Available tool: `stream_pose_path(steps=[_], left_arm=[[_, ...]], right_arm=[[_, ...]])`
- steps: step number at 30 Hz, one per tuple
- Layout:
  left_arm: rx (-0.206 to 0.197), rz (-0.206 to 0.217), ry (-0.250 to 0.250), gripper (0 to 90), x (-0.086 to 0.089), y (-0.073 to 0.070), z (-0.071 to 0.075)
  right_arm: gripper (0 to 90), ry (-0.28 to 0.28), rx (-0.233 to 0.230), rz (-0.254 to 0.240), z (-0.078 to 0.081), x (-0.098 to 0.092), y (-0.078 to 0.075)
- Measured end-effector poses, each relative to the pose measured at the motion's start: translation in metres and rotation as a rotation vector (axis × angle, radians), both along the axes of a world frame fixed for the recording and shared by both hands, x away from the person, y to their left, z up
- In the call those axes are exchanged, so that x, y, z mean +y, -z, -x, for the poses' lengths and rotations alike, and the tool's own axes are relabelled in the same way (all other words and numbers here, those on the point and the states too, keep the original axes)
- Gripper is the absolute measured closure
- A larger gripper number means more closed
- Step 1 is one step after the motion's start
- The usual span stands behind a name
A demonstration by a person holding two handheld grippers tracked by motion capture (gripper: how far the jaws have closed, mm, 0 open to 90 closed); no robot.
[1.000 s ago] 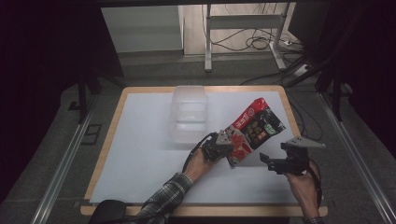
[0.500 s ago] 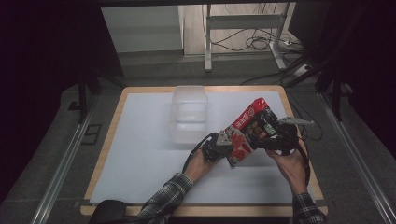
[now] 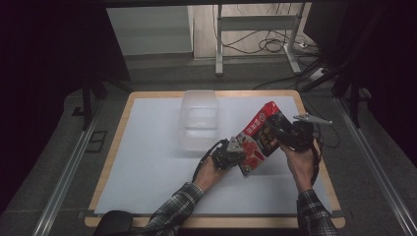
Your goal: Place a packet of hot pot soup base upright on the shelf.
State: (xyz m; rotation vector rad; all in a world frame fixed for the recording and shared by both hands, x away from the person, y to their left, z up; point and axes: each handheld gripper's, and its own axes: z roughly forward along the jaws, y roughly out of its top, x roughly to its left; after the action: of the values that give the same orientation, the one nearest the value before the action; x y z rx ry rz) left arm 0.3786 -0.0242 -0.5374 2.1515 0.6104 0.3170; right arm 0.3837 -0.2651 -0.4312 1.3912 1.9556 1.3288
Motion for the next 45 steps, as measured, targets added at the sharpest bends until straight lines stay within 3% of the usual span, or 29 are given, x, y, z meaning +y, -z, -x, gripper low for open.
stream_pose_path(steps=[3,7,10,14,17,23,30,35,45], left_arm=[[-0.005,-0.009,0.002,87.5,0.002,-0.001,0.000],[0.024,0.030,-0.021,76.0,0.005,-0.001,-0.002],[0.017,0.039,-0.023,69.7,0.006,-0.002,0.000],[0.025,0.095,0.005,59.5,0.013,-0.004,0.005],[0.021,0.104,0.022,53.1,0.017,-0.008,0.009],[-0.002,0.105,0.044,44.3,0.019,-0.019,0.021],[0.005,0.106,0.063,35.5,0.024,-0.028,0.030],[0.014,0.118,0.068,28.7,0.031,-0.029,0.036],[0.040,0.121,0.040,17.7,0.054,-0.024,0.044]], right_arm=[[72.8,0.031,-0.007,0.030,0.002,0.003,0.000],[72.8,0.034,0.001,0.017,0.002,0.006,-0.005],[72.8,0.034,0.004,0.010,0.002,0.008,-0.009],[72.7,0.026,0.007,0.006,0.003,0.010,-0.015],[72.5,0.020,0.008,0.004,0.003,0.011,-0.019],[72.2,0.001,0.008,0.004,0.003,0.016,-0.025],[72.1,-0.014,0.010,-0.004,0.004,0.017,-0.033],[72.0,-0.021,0.007,-0.023,0.004,0.015,-0.039],[71.9,-0.040,-0.008,-0.006,0.003,0.019,-0.052]])
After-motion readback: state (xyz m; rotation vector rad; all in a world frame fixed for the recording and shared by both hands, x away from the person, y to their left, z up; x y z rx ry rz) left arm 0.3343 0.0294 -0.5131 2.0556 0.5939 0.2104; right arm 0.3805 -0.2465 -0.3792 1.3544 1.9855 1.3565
